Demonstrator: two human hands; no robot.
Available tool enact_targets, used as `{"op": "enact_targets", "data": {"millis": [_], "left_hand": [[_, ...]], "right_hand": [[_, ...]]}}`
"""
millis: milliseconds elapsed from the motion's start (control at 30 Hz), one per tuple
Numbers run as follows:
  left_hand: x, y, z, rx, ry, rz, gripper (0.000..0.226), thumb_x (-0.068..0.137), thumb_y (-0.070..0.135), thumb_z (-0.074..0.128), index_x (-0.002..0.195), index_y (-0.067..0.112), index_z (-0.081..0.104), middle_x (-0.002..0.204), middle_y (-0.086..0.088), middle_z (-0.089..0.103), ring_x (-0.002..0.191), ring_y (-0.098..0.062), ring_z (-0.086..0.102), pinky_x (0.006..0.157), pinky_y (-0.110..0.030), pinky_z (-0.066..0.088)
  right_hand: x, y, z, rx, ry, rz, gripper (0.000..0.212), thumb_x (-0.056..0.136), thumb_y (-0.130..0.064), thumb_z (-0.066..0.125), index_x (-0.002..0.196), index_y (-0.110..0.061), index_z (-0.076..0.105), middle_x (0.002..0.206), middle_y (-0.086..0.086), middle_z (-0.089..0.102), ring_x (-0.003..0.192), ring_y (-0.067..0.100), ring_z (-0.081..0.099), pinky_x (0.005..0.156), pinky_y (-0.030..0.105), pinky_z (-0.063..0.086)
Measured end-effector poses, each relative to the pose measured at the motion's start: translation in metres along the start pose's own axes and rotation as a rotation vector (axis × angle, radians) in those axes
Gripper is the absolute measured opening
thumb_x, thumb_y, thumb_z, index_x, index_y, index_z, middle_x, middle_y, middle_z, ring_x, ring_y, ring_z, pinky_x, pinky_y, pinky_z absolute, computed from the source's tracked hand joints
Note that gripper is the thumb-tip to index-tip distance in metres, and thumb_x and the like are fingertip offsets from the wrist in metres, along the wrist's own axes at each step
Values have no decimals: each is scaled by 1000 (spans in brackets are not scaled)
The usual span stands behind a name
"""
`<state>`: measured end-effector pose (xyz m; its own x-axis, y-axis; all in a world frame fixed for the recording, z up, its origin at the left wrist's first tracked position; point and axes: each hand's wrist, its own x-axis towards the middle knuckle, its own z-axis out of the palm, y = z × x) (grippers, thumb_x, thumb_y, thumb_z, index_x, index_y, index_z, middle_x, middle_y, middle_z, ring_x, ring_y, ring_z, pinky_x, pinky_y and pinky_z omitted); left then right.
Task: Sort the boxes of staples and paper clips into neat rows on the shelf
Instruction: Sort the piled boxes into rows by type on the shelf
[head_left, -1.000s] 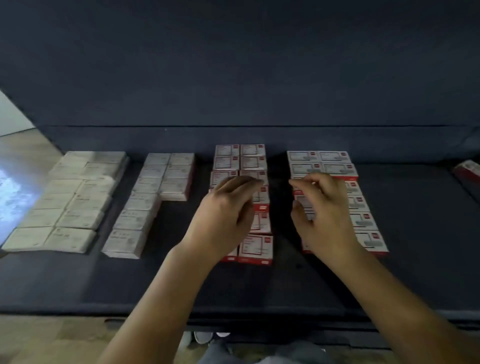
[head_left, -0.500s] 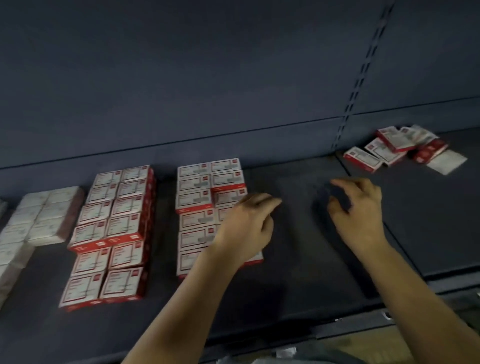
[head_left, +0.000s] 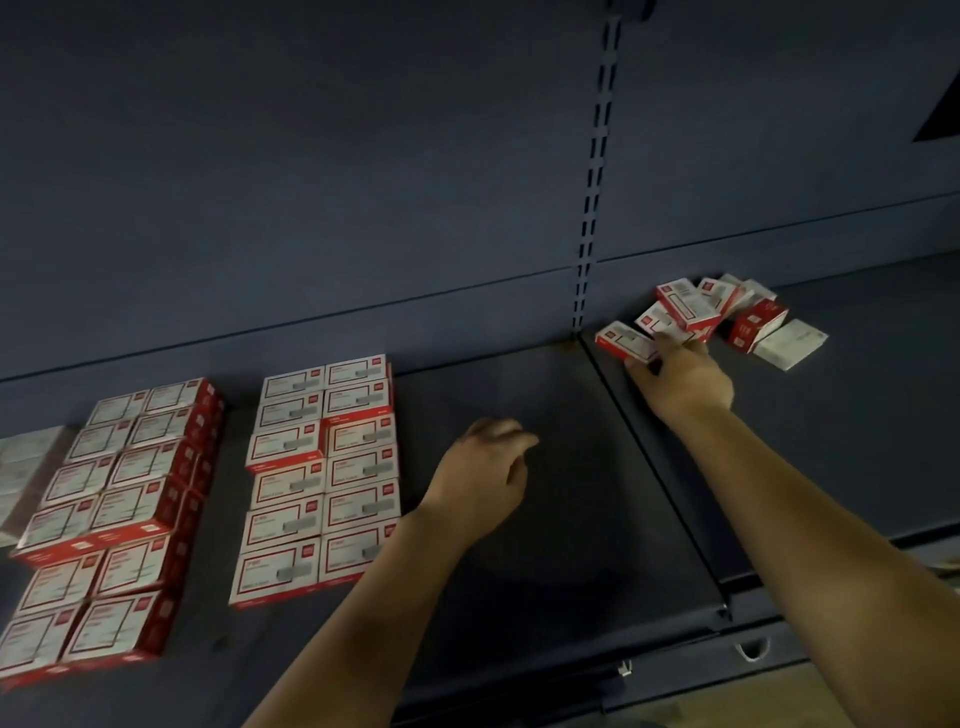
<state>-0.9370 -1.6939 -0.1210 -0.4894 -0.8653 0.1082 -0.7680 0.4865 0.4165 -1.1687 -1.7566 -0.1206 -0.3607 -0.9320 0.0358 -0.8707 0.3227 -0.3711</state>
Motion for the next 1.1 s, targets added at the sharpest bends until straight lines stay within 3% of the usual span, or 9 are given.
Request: {"op": "enact_targets", "data": {"millis": [267, 433, 533, 600, 667, 733, 867, 967, 1100], "left_hand": [[2, -3, 5, -121, 125, -42, 32, 89, 3, 51, 118, 10, 62, 116, -4, 60, 110, -17, 52, 92, -18, 36], [2, -5, 1, -282, 203, -87, 30, 91, 4, 52, 119, 11, 62, 110, 1, 61, 103, -9, 56, 86, -4, 35], [2, 2, -10, -451, 274, -163, 28, 94, 13, 51, 121, 13, 60, 109, 8, 58, 101, -2, 55, 87, -5, 39], [2, 5, -22, -625, 188, -246, 30, 94, 26, 50, 121, 17, 59, 109, 11, 60, 101, 1, 56, 90, -12, 43], [0, 6, -34, -726, -1, -307, 29, 92, 37, 49, 111, 23, 65, 101, 11, 67, 94, 1, 62, 87, -18, 47], [-4, 5, -43, -796, -103, -278, 18, 91, 30, 53, 97, 25, 69, 85, 8, 71, 83, 0, 65, 77, -17, 49], [-14, 1, -53, -1034, -51, -251, 20, 78, 20, 62, 98, 20, 68, 87, 4, 72, 86, -11, 67, 74, -20, 51], [-18, 1, -51, -1238, -2, -246, 23, 70, 18, 63, 93, 14, 65, 84, 2, 71, 84, -14, 66, 69, -24, 52], [-28, 5, -43, -1351, 135, -292, 15, 72, 15, 68, 86, 12, 64, 87, -2, 70, 84, -17, 67, 69, -27, 52]], "right_hand": [[-23, 4, 5, 87, -16, -114, 48, 88, -42, 58, 128, -17, 49, 128, 11, 45, 114, 30, 46, 87, 40, 42], [-62, 7, 17, 272, 2, -433, 44, 74, -24, 76, 114, -12, 63, 104, 8, 56, 94, 26, 57, 83, 38, 48], [-86, 1, 19, 403, 19, -691, 44, 69, -26, 75, 109, -13, 65, 93, -3, 50, 84, 10, 52, 79, 19, 46], [-98, -6, 14, 470, -48, -763, 44, 71, -37, 64, 113, -23, 58, 94, -5, 49, 86, 1, 47, 82, 6, 38], [-104, -14, 7, 536, -120, -767, 44, 73, -41, 57, 116, -30, 53, 97, -4, 50, 91, -2, 47, 82, 3, 36], [-108, -21, 0, 601, -126, -765, 48, 74, -41, 55, 119, -26, 57, 97, -5, 51, 95, -5, 48, 80, 4, 37], [-113, -36, -14, 718, -70, -749, 48, 76, -31, 63, 122, -21, 55, 88, -13, 53, 82, -6, 53, 71, 5, 40], [-120, -45, -13, 776, 70, -649, 36, 76, -15, 69, 108, -23, 55, 69, -16, 52, 68, -4, 52, 62, 6, 41], [-134, -54, 0, 862, 160, -541, 32, 78, -6, 72, 97, -24, 55, 80, -15, 55, 66, 2, 53, 59, 8, 41]]}}
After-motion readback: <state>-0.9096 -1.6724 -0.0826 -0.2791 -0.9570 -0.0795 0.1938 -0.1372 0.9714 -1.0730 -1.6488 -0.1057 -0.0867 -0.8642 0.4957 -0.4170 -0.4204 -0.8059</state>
